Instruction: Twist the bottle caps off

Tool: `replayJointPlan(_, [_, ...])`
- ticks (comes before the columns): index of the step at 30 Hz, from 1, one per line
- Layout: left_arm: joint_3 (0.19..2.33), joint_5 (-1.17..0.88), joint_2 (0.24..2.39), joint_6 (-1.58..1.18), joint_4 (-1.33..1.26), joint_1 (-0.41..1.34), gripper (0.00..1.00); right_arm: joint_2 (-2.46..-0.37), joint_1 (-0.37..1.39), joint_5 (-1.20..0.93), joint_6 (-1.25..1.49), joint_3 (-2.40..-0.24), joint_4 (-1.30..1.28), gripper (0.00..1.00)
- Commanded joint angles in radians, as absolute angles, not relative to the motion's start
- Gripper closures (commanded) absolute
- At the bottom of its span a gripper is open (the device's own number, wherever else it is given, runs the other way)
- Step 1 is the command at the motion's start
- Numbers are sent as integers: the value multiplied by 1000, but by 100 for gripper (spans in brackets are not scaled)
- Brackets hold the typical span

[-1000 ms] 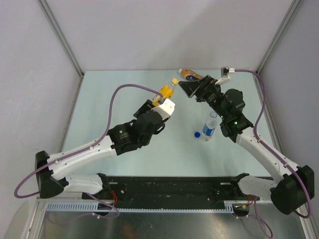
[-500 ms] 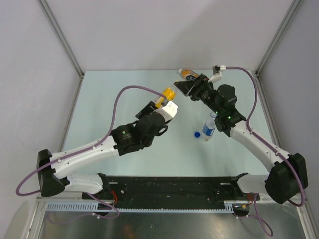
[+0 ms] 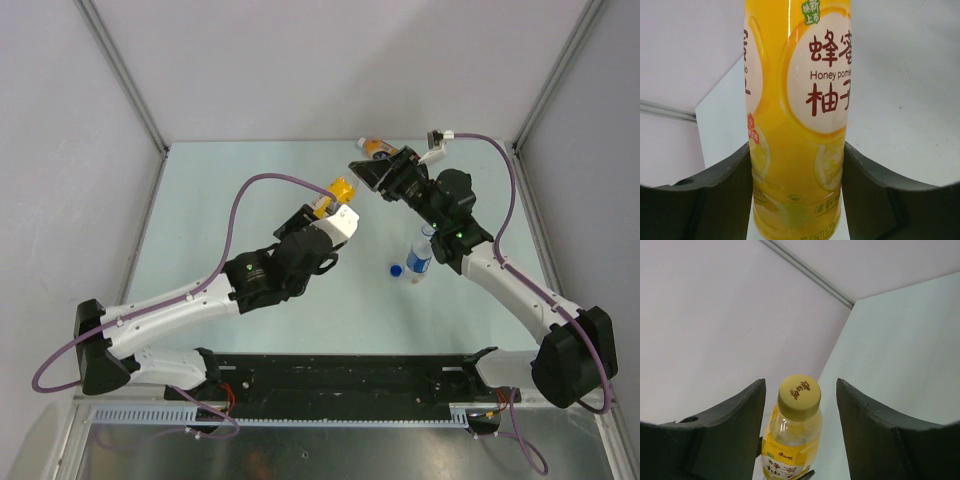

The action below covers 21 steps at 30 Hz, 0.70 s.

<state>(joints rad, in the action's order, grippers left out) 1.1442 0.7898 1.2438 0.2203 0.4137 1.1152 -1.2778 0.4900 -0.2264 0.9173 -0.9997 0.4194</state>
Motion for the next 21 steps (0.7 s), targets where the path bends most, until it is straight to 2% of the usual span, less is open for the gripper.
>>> replayJointPlan(1, [1149,792,1243,241,390,1126,100,-1265,493,-220,930,-1050,470,37])
replayJointPlan(10, [1148,783,1247,246,392,1131,100,-1271,491,-211,941,-1050,467,41])
replayJointPlan(16, [1145,781,1247,253,391,1138,100,-1259,488,-183,942,-1050,442,54])
replayJointPlan(17, [1145,779,1248,254,391,1139,100,-1257,489,-177,941,-1050,437,60])
replayJointPlan(21, [1143,773,1247,257,394,1142,100,-1252,489,-166,942,-1050,436,93])
